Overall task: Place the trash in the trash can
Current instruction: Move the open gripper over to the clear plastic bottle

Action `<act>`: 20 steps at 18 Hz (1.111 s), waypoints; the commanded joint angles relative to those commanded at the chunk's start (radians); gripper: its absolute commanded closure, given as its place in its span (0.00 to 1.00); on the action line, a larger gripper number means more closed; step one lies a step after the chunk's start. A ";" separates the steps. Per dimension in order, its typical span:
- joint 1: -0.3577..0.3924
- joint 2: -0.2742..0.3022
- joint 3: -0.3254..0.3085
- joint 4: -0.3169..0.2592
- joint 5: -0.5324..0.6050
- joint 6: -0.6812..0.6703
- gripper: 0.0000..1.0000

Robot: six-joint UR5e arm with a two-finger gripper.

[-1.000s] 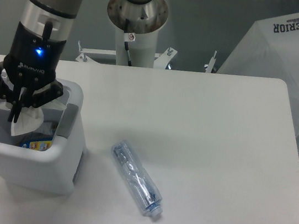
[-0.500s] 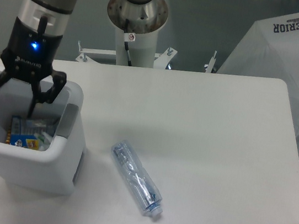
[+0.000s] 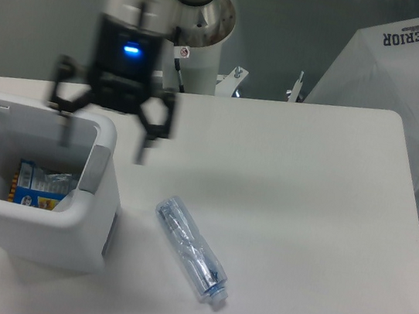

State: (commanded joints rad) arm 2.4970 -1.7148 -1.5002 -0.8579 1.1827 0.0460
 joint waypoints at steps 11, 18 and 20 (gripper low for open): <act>0.091 -0.271 0.026 0.050 0.008 0.003 0.00; 0.062 -0.419 0.074 0.053 0.083 0.011 0.00; 0.048 -0.448 0.074 0.054 0.127 0.011 0.00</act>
State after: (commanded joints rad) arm 2.5449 -2.1628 -1.4266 -0.8038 1.3098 0.0568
